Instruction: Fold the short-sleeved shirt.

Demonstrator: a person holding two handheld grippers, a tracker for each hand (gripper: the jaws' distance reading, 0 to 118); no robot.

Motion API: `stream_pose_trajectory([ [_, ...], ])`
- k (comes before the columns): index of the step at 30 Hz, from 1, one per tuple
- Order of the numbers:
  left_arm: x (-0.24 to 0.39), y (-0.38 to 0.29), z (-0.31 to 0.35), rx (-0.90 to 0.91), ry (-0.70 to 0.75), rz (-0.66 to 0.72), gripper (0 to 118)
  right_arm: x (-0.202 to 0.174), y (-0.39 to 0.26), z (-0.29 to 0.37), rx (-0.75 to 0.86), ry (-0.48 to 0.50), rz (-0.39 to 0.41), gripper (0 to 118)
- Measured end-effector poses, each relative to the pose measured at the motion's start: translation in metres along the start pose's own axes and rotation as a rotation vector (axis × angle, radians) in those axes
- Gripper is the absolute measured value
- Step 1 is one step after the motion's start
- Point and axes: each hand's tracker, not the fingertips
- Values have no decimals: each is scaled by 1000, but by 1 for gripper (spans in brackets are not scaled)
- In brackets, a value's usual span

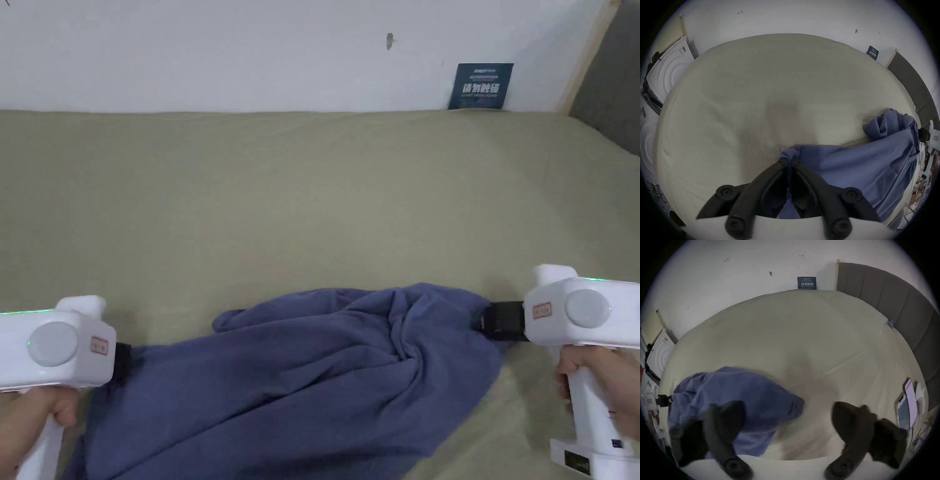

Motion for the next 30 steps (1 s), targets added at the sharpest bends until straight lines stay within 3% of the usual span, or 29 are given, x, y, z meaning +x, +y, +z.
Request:
stream_pose_trajectory([
  [4, -2, -1, -1, 10, -5, 17, 3, -15, 0, 18, 9, -7, 15, 90],
  [5, -2, -1, -1, 15, -5, 17, 3, -12, 0, 20, 21, -12, 22, 80],
  [6, -3, -1, 2, 25, -4, 15, 3, -13, 0, 31, 30, 19, 25, 54],
  [7, -5, -1, 6, 39, -9, 0, 3, -16, -1, 41, 60, 49, 16, 9],
  [11, -24, -7, 53, 102, -36, 74, 3, -14, -5, 76, 123, 28, 92, 8],
  [15, -44, -8, 129, 232, 4, 47, 3, -9, 12, 144, 225, 66, 51, 8],
  [20, -73, -10, 232, 380, 80, 43, 3, -12, 25, 234, 352, 163, 64, 8],
  [30, -101, 29, 344, 568, 186, 81, 3, -21, 90, 330, 546, 152, 68, 8],
])
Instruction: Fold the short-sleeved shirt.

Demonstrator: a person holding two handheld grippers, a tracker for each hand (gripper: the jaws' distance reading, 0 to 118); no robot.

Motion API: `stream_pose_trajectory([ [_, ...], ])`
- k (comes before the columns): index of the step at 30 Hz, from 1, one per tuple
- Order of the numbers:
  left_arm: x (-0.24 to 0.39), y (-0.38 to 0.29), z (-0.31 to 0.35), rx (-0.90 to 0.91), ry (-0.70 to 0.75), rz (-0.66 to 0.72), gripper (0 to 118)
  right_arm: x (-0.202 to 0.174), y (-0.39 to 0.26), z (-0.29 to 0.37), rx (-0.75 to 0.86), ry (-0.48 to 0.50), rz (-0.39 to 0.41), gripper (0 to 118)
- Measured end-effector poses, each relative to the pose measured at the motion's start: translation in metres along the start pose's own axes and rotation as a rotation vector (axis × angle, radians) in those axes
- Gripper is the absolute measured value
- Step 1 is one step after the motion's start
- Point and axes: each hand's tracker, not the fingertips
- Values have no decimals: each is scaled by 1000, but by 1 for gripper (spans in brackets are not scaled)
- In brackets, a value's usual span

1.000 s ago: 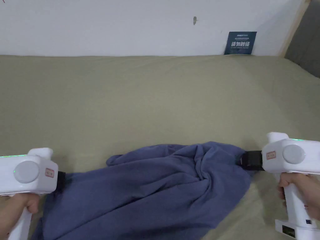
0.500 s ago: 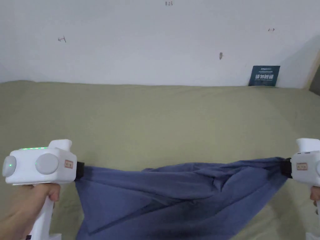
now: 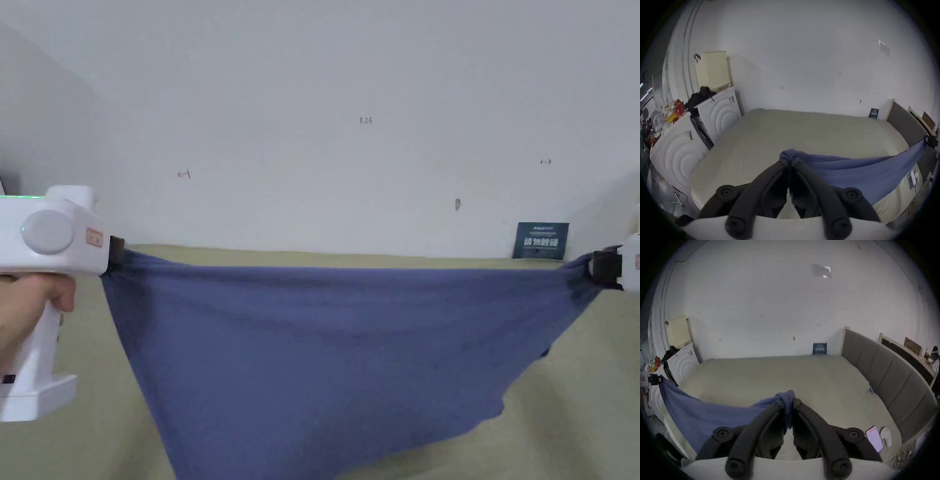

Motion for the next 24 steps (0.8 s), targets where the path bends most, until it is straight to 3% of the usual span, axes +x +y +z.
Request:
stream_pose_trajectory([
  [3, 11, 28, 0, 34, 30, -8, 3, -2, 30, -2, 35, -2, -35, 8],
  [9, 34, 81, -22, 94, 74, 20, 3, -12, 86, -38, 75, -65, 13, 8],
  [17, 64, 140, -99, 105, 139, 2, 3, -23, 132, -118, 100, -132, 33, 8],
  [24, 77, 138, -178, 92, 169, 22, 3, -36, 134, -198, 91, -168, 57, 8],
])
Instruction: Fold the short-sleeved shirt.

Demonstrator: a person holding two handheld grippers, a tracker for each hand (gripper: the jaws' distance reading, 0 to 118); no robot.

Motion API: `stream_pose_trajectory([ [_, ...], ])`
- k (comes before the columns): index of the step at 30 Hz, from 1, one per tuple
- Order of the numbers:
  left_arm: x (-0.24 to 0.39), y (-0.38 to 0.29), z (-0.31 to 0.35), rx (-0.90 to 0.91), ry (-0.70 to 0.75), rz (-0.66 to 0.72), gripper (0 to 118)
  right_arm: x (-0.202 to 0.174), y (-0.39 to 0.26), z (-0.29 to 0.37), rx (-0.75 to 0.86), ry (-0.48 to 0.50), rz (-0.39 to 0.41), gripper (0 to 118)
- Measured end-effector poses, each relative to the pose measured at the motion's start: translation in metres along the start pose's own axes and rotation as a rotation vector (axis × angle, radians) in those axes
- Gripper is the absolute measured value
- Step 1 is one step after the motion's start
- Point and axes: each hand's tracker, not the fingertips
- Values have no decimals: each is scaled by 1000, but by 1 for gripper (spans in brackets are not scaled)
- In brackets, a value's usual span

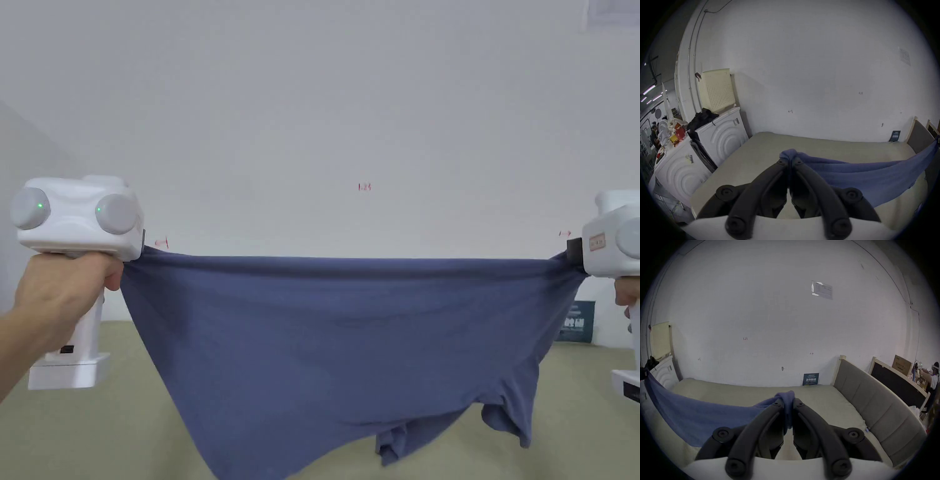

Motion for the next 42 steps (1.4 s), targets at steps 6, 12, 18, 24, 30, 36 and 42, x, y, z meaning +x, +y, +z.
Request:
stream_pose_trajectory([
  [6, 18, -67, -59, -62, 8, -46, 3, -16, -60, -47, -62, -8, 21, 8],
  [12, 27, -154, -91, -197, -28, -98, 3, -28, -171, -74, -230, -29, 85, 8],
  [18, 18, -224, -74, -274, -82, -169, 3, -18, -255, -46, -324, 8, 29, 8],
  [24, -20, -257, -16, -277, -145, -141, 3, 24, -295, 19, -336, 58, -11, 8],
  [30, -59, -296, 65, -294, -203, -108, 3, 49, -328, 119, -326, 74, 3, 8],
  [36, -85, -364, 134, -360, -227, -113, 3, 67, -384, 219, -338, 74, -2, 8],
  [42, -93, -406, 147, -424, -233, -67, 3, 75, -427, 235, -426, 62, -36, 8],
])
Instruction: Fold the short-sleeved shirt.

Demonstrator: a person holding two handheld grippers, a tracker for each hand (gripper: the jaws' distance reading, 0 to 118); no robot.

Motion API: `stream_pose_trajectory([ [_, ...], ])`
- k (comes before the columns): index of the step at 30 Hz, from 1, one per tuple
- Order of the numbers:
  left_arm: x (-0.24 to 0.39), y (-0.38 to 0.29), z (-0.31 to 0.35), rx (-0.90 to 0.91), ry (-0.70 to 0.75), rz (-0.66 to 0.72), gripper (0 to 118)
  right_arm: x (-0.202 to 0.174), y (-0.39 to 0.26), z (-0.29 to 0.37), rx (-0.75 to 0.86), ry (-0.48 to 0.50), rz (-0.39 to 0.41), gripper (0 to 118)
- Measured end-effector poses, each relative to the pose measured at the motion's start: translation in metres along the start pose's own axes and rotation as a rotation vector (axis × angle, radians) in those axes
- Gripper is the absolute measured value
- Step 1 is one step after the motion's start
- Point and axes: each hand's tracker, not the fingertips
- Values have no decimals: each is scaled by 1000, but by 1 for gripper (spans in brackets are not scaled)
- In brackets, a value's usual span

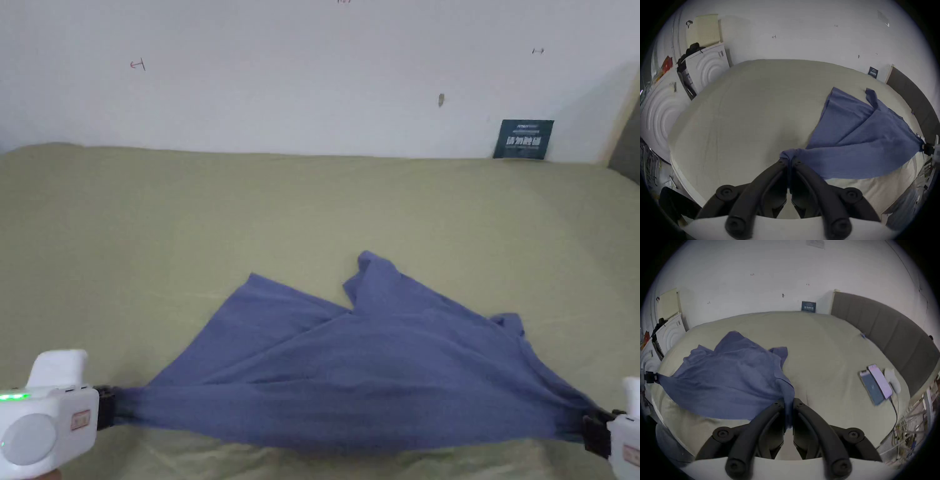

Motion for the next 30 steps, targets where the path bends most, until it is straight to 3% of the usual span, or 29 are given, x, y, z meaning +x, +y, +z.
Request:
stream_pose_trajectory([
  [6, -3, -5, -14, -31, 9, 7, 3, -3, -4, -30, -95, -24, 3, 9],
  [7, -4, -4, -14, -41, 3, 16, 4, -6, -6, -31, -91, -36, 13, 12],
  [8, -4, -6, -12, -43, -9, 35, 12, -7, -8, -29, -86, -41, 29, 21],
  [9, -6, -6, -11, -43, -22, 47, 37, -6, -9, -29, -88, -46, 28, 44],
  [10, -8, -6, -10, -45, -27, 52, 92, -7, -8, -27, -95, -54, 22, 97],
  [11, -11, -7, -10, -48, -34, 59, 118, -7, -8, -27, -100, -58, 15, 118],
  [12, -12, -10, -8, -43, -12, 65, 117, -11, -9, -22, -94, -59, 3, 112],
  [13, -16, -11, 1, 31, 16, 68, 111, -14, -3, -11, 36, -53, -20, 106],
  [15, -24, -12, 9, 21, 30, 57, 109, -30, 8, -5, -24, -29, 45, 107],
  [16, -22, -15, 15, 22, 35, 73, 101, -42, 12, 0, -10, 0, 69, 90],
  [17, -26, -18, 20, 21, 21, 101, 83, -53, 0, 10, -12, 20, 81, 59],
  [18, -29, -23, 26, 39, 4, 128, 50, -65, -1, 17, 11, 60, 92, 17],
  [19, -32, -29, 31, 49, 8, 133, 0, -77, -5, 23, 58, 77, 93, 0],
  [22, -41, -46, 28, 21, -1, 147, 0, -122, -12, 34, 62, 167, 88, 0],
  [24, -56, -54, 5, -12, -22, 155, 0, -148, -15, 36, 58, 181, 138, 0],
  [26, -65, -53, -4, -16, -12, 152, 0, -161, -30, 30, 71, 199, 189, 0],
  [30, -67, -33, -16, -32, -42, 148, 0, -180, -29, 28, 81, 234, 165, 0],
])
